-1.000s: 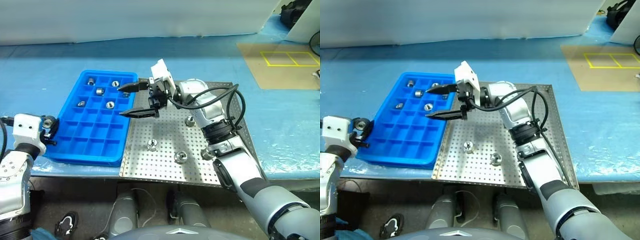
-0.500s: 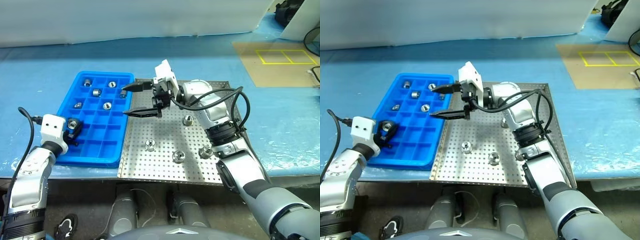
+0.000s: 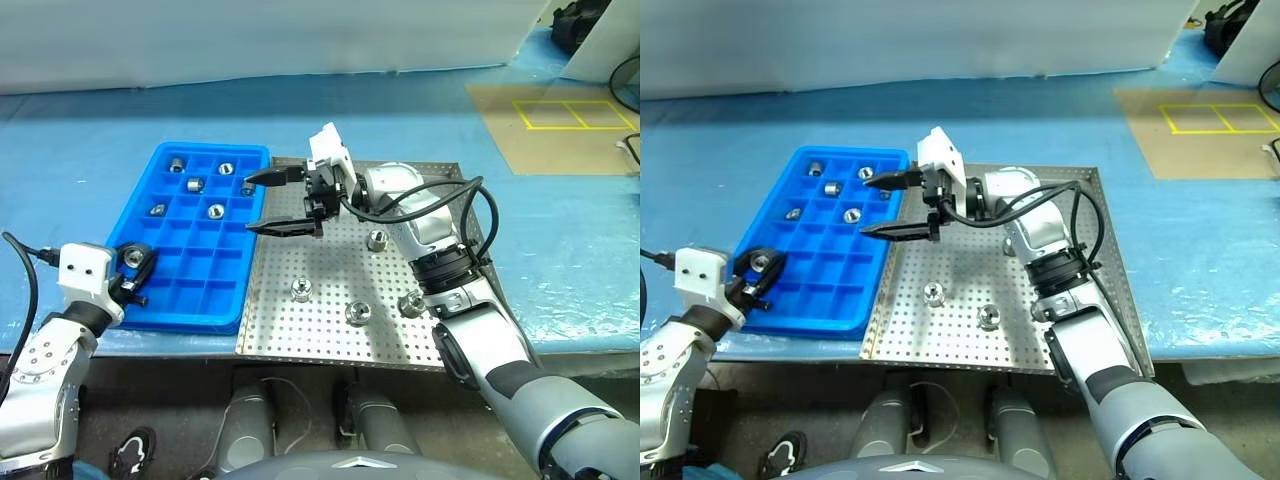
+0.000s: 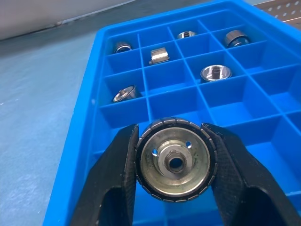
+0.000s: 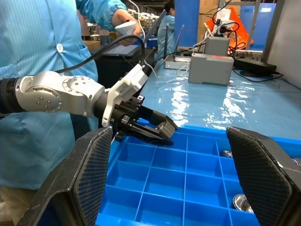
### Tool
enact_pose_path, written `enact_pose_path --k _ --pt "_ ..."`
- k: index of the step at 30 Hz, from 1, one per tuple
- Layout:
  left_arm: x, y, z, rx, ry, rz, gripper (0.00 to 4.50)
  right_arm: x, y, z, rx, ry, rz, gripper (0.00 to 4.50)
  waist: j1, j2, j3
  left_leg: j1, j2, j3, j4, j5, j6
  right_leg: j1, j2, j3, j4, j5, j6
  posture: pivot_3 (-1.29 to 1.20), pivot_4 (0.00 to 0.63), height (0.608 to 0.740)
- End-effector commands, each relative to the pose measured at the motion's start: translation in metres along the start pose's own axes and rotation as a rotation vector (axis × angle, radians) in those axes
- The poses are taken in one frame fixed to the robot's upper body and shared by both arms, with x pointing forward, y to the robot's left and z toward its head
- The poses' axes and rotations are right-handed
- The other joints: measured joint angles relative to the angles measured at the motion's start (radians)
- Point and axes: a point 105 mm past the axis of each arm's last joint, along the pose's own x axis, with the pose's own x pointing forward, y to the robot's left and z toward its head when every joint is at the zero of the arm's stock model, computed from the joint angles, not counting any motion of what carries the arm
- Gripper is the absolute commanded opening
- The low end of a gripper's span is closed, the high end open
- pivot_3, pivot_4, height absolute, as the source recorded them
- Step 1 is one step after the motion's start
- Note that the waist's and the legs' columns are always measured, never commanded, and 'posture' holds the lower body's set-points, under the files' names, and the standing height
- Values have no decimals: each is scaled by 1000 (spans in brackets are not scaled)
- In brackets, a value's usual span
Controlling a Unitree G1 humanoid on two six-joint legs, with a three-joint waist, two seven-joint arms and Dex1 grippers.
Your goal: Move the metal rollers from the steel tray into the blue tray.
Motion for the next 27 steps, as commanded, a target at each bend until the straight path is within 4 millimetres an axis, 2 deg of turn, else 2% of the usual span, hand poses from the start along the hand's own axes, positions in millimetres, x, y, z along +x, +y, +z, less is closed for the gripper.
enact_pose_path --k 1,6,10,18,24,26,27 --pt "-2 21 8 32 -23 117 1749 4 2 12 -55 -33 19 4022 0 0 0 0 0 0 0 0 0 0 0 0 0 0 0 -87 150 740" --pt "-6 37 5 44 -13 211 1749 3 3 11 -59 -26 17 4022 -1 0 0 0 0 0 0 0 0 0 0 0 0 0 0 -96 150 740" --pt "-7 28 -4 38 20 181 1749 2 3 10 -62 -22 13 4022 -1 0 0 0 0 0 0 0 1 0 0 0 -1 0 0 -101 150 740" --pt "-3 25 -12 20 44 172 1749 2 1 10 -71 -17 5 4022 -1 0 0 1 0 0 0 0 1 1 0 0 0 0 0 -103 150 740" --pt "3 29 -12 31 56 189 3771 2 1 9 -77 -16 4 4022 -1 0 0 1 0 0 0 0 1 1 0 0 0 0 0 -105 150 740" --pt "8 29 -5 15 44 199 4471 2 0 9 -79 -17 0 4022 -1 0 0 1 0 0 0 0 1 1 0 0 0 0 0 -106 150 740" --pt "10 28 0 6 28 194 4471 2 0 9 -79 -17 -2 4022 -1 0 0 0 0 0 0 0 1 1 0 -1 0 0 0 -106 150 740"
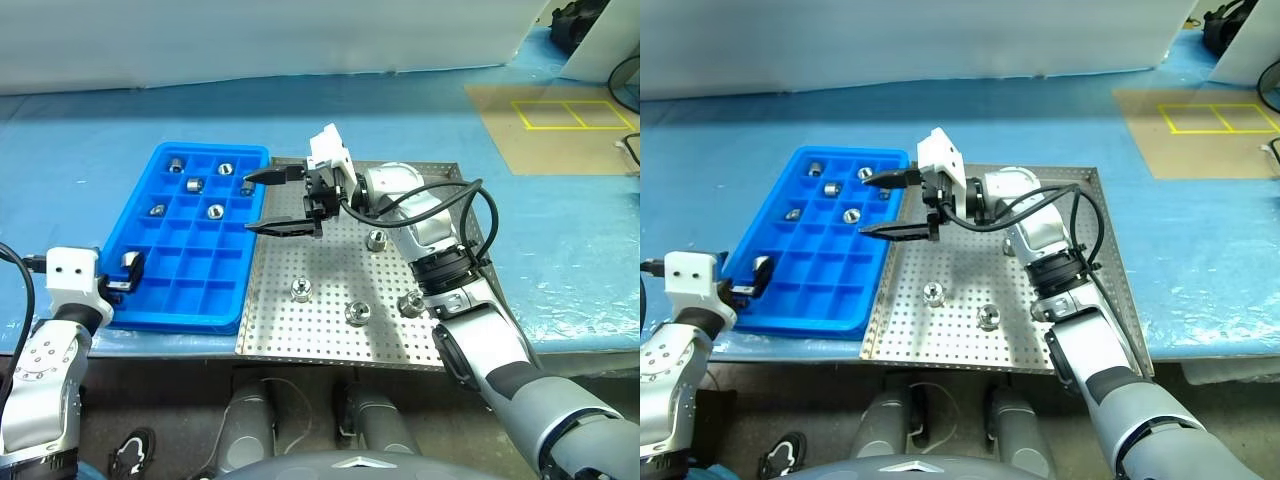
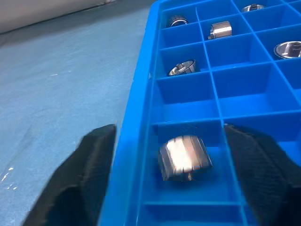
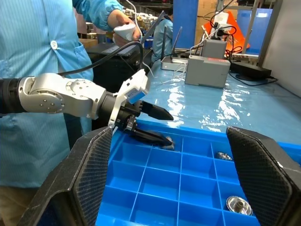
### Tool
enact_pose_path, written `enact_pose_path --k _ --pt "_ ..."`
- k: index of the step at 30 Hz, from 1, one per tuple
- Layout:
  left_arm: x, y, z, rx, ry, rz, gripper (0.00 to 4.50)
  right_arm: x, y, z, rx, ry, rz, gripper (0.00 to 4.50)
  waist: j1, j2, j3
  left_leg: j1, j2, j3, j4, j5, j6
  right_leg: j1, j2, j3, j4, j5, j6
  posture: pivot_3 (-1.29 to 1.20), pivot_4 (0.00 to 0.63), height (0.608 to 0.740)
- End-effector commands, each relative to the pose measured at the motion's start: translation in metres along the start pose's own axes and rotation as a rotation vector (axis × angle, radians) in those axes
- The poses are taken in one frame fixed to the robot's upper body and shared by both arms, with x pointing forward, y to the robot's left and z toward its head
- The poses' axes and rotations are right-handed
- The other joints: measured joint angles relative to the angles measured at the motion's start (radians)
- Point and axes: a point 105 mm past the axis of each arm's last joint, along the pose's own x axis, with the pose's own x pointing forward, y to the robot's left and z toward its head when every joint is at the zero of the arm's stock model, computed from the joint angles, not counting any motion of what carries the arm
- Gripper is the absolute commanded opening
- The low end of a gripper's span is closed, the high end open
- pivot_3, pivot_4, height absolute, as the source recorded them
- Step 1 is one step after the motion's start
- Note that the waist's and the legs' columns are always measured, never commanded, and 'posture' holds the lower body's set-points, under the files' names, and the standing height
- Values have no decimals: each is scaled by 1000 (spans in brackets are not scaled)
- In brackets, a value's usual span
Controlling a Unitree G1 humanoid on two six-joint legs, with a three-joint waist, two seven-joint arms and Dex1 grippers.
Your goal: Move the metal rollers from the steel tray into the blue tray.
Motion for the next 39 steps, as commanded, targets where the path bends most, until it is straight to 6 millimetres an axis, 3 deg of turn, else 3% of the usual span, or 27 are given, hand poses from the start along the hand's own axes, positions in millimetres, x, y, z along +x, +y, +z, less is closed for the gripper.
enact_pose_path --k 1,5,9,13,17,25,32,39 --pt "5 -1 22 9 -61 2 4471 2 0 8 -44 -13 5 4022 0 0 0 0 0 0 0 0 0 0 0 0 0 0 0 -107 150 740" --pt "7 -23 55 12 -170 -84 4471 1 -1 8 -43 -15 2 4022 1 0 0 0 -1 0 0 0 0 0 -1 0 0 0 0 -112 150 740" --pt "9 -60 102 -20 -314 -253 4471 -2 -3 11 -34 -22 -11 4022 3 0 0 -1 -1 0 0 2 1 0 -3 -3 1 0 0 -128 150 740" --pt "13 -94 122 76 -350 -470 4471 -14 -7 5 -50 28 -51 4022 1 0 0 -2 -1 0 1 5 -1 1 -5 -7 3 0 0 -164 150 740" --pt "15 -120 112 113 -287 -698 4471 -37 -12 -3 -30 80 -118 4022 -5 0 0 -1 -1 0 1 7 -2 0 -5 -8 5 0 0 -223 150 740" --pt "-1 -166 86 152 -160 -1132 4471 -85 -7 -26 19 201 -265 4022 -29 0 0 -3 -1 0 1 8 -1 0 -5 -8 5 0 0 -383 150 740" --pt "-16 -186 66 285 -32 -1451 4471 -92 8 -28 32 207 -352 4022 -85 1 0 -2 -1 0 1 9 1 1 -5 -9 5 0 0 -514 150 740" --pt "-1 -185 45 418 61 -1498 4471 -94 12 -28 39 202 -415 4022 -132 1 0 -2 -1 -1 1 10 6 2 -5 -9 4 0 0 -561 150 740"
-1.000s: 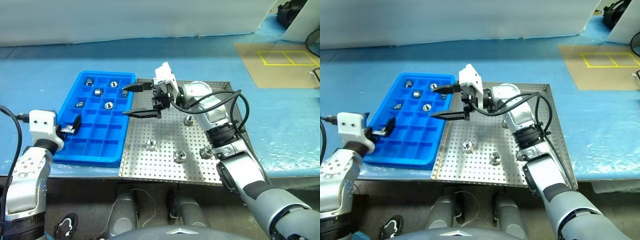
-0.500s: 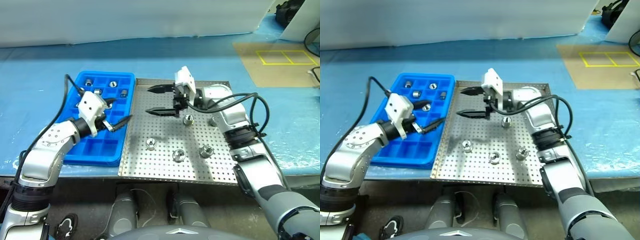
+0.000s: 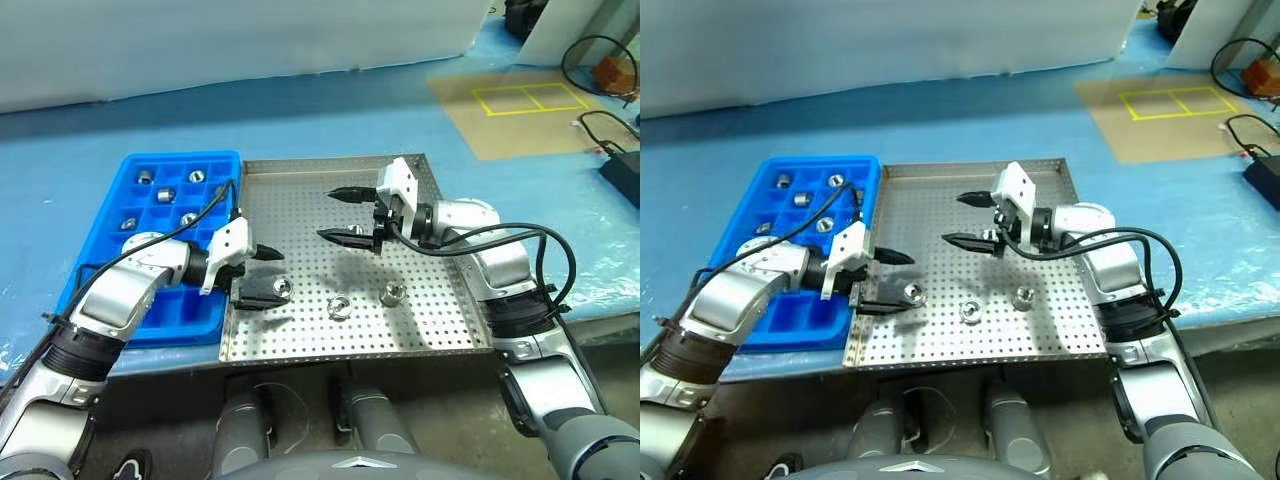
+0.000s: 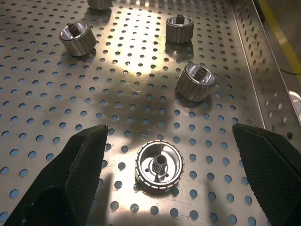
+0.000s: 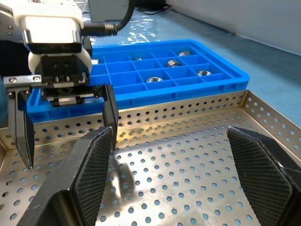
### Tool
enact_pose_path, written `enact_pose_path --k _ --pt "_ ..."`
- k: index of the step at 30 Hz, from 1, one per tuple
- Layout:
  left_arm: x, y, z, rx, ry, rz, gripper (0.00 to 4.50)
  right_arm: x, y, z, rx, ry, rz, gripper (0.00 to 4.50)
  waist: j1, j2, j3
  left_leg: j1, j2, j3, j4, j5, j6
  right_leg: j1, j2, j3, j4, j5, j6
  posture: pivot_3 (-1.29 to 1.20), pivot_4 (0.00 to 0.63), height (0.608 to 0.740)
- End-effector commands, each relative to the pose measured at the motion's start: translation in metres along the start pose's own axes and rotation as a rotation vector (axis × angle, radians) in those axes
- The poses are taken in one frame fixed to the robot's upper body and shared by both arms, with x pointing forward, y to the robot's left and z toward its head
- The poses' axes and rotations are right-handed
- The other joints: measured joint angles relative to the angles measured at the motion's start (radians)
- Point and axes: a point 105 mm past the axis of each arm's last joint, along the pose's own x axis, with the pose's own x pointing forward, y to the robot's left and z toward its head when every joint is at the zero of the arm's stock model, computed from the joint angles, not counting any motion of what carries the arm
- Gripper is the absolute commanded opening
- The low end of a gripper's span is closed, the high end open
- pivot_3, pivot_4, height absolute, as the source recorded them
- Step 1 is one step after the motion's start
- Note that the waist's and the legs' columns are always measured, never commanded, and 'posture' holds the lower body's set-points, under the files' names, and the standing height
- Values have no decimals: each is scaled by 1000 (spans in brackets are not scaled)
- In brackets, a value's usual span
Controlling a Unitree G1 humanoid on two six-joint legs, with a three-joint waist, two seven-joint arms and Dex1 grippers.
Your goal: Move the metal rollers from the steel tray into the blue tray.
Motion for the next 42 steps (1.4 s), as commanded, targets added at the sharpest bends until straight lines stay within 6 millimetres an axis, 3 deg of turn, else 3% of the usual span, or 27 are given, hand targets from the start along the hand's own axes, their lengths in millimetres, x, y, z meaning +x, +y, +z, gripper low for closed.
enact_pose_path --k 1,5,15,24,27,29,40,42 --pt "2 8 -8 43 70 -10 4471 -4 1 13 -29 -44 -24 4022 -7 0 0 0 0 -1 0 0 0 0 0 0 0 0 0 -563 150 740" --pt "10 15 -18 31 101 10 4471 -2 4 12 -27 -47 -31 4022 -25 0 0 0 0 -1 0 -1 2 3 0 -1 -3 0 0 -572 150 740" --pt "27 -19 -32 -1 148 -158 4471 3 3 13 -19 -65 -47 4022 -59 1 0 0 0 -2 0 -2 5 6 0 -4 -6 0 0 -574 150 740" --pt "20 -8 -46 -46 198 -76 4471 6 4 16 -13 -84 -58 4022 -71 2 0 8 0 -3 0 -2 4 13 0 -5 -7 0 0 -576 150 740" --pt "16 -10 -46 -35 208 -91 3894 6 2 16 -14 -84 -62 4022 -80 2 0 8 0 -4 1 -2 4 14 -1 -6 -7 0 0 -573 150 740" --pt "14 -7 -48 -31 231 -67 3274 7 2 16 -13 -85 -61 4022 -86 2 0 8 0 -4 1 -2 4 14 -1 -6 -8 0 0 -570 150 740" --pt "-7 -16 -64 24 321 -76 3274 10 2 16 -14 -91 -53 4022 -135 4 0 8 0 -7 0 -2 3 15 -1 -9 -8 0 1 -551 150 740" --pt "-6 -12 -62 33 297 -49 2908 11 1 16 -15 -93 -52 4022 -139 6 0 8 -1 -8 0 -2 3 16 -1 -10 -8 0 1 -545 150 740"
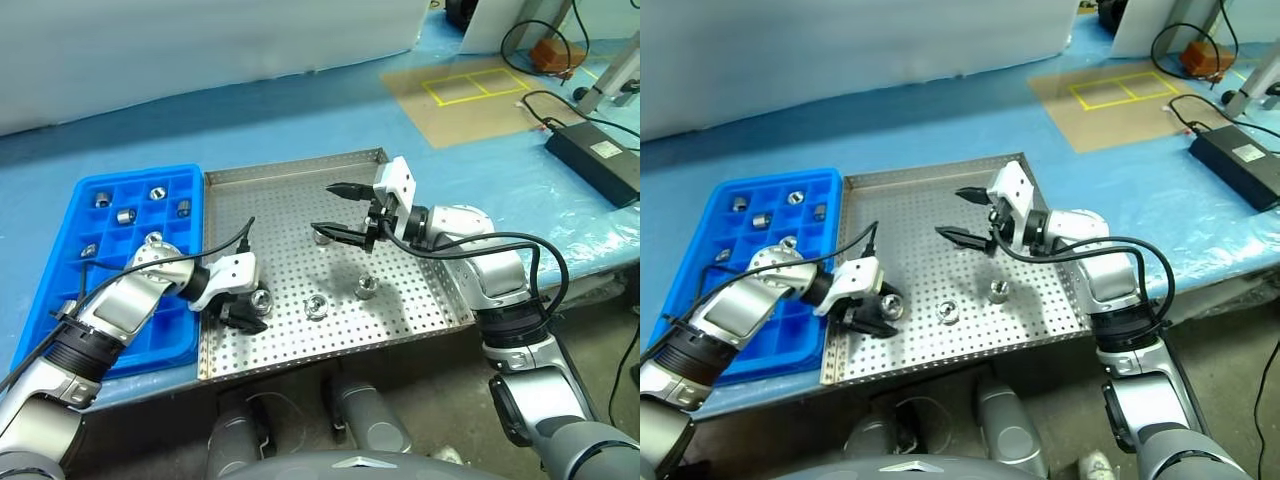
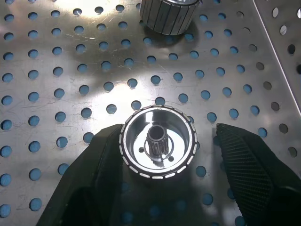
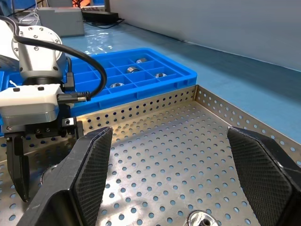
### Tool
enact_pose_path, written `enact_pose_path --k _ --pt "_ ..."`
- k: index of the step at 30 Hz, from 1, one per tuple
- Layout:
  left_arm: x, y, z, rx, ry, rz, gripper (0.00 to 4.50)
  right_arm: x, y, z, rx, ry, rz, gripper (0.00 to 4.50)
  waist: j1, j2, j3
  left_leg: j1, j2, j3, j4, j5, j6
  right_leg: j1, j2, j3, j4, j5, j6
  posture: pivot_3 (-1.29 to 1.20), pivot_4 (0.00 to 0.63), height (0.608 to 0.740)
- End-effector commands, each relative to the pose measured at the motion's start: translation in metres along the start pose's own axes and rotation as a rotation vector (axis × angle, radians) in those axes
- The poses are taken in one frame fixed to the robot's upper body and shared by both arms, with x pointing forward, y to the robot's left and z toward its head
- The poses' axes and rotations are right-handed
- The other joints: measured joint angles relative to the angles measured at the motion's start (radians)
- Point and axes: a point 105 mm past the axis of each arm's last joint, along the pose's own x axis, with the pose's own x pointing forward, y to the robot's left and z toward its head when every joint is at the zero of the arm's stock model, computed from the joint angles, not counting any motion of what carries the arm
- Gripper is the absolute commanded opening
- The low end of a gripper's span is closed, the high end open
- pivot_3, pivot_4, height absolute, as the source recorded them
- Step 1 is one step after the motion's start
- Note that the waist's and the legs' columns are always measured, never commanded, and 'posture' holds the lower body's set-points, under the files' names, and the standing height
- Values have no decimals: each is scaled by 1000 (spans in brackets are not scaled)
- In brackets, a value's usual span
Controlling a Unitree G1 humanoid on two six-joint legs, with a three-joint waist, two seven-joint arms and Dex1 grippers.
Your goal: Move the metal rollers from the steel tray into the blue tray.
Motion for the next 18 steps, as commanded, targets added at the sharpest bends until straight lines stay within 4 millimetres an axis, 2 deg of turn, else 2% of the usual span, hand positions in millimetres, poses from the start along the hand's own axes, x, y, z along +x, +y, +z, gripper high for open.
enact_pose_path --k 1,3,7,8,12,13,16,18 --pt "-1 1 -14 -43 25 35 2743 3 0 14 -40 -44 16 4022 -3 1 0 0 0 0 0 0 0 0 0 0 0 0 0 -545 150 740" --pt "1 8 -10 -47 5 77 2108 4 0 14 -42 -45 20 4022 -4 3 0 0 0 -1 0 0 0 0 0 -1 0 0 0 -537 150 740" --pt "3 10 -8 -40 -10 104 2108 7 -1 13 -45 -46 29 4022 -2 5 0 -1 -2 -4 0 0 0 1 -2 -4 0 0 0 -525 150 740" --pt "3 8 -7 -44 -14 100 1816 7 -1 14 -45 -48 31 4022 -2 5 0 -2 -2 -6 0 0 0 1 -2 -5 0 0 0 -521 150 740" --pt "-3 16 2 13 -31 185 1760 9 0 14 -46 -51 46 4022 -2 5 0 -3 -2 -8 0 1 1 1 -2 -6 -1 0 0 -509 150 740" --pt "-5 18 6 36 -40 203 1760 10 0 14 -45 -51 49 4022 -2 5 0 -4 -2 -9 0 2 0 1 -2 -7 -1 0 0 -504 150 740" --pt "-24 42 29 179 -34 396 1760 11 2 14 -42 -53 62 4022 0 5 0 -6 -2 -11 0 2 0 1 -3 -9 -1 0 0 -487 150 740" --pt "-39 53 50 199 -94 509 1760 14 3 14 -38 -58 74 4022 4 5 0 -8 -2 -12 1 3 1 0 -3 -12 -1 0 0 -460 150 740"
